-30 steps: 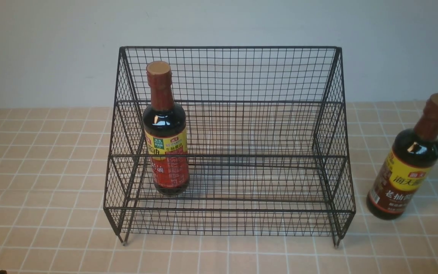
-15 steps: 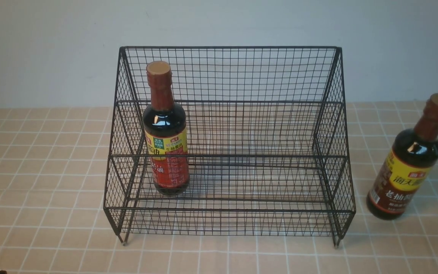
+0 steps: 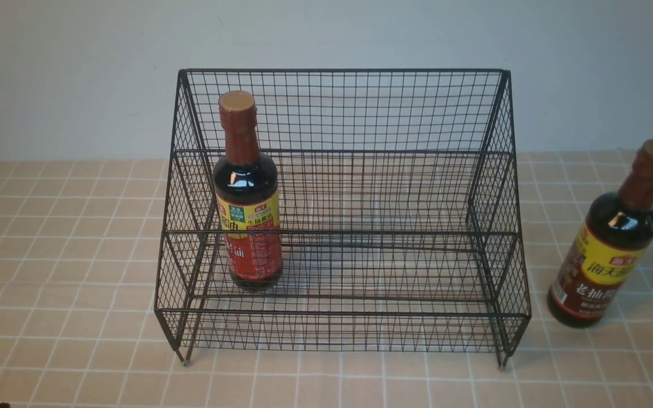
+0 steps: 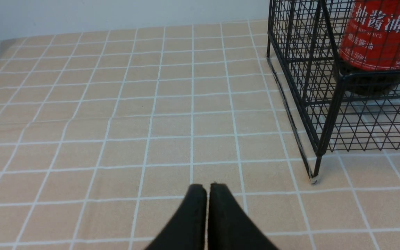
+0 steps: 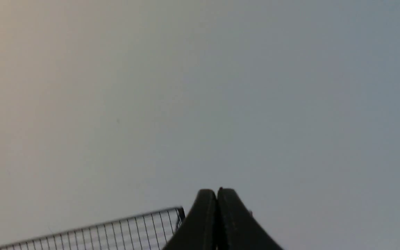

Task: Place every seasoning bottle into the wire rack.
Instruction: Use the right arm to grab the condiment bottle closest to it

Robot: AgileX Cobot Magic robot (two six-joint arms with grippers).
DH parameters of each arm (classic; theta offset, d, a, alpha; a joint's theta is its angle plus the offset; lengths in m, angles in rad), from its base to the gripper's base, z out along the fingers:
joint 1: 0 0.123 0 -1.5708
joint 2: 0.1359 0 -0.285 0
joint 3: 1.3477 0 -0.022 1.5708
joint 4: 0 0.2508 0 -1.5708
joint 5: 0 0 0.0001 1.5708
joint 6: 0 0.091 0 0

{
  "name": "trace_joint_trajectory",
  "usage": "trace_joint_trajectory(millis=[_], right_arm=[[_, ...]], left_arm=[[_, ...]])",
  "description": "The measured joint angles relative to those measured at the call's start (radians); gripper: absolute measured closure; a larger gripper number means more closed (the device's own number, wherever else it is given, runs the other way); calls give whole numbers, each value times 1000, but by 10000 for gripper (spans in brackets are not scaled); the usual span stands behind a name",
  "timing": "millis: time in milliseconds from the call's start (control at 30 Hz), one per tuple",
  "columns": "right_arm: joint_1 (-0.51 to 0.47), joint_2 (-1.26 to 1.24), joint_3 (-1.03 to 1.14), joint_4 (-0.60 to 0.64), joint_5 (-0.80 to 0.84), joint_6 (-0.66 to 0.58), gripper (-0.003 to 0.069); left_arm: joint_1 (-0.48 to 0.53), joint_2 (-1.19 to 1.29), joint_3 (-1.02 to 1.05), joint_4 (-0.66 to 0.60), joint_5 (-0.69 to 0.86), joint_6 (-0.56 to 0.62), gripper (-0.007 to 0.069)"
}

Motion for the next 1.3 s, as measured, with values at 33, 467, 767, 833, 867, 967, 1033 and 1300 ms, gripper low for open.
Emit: trace_joint_trajectory(millis=[33, 467, 767, 833, 867, 967, 1033, 1300], right_arm=[[0, 0, -22, 0, 2, 7, 673], [0, 493, -435, -262, 169, 53, 551], [0, 814, -572, -274, 140, 88, 277], [0, 903, -599, -274, 131, 88, 209], [0, 924, -605, -274, 126, 88, 195], [0, 1011, -624, -274, 93, 88, 147], [0, 1078, -629, -274, 79, 88, 130], [0, 1221, -631, -284, 104, 89, 125]], left_arm=[[0, 0, 0, 0, 0, 0, 631], [0, 0, 0, 0, 1, 0, 631], [0, 0, 0, 0, 1, 0, 631], [0, 0, 0, 0, 1, 0, 631], [0, 0, 0, 0, 1, 0, 631], [0, 0, 0, 0, 1, 0, 631], [0, 0, 0, 0, 1, 0, 631], [0, 0, 0, 0, 2, 0, 631]])
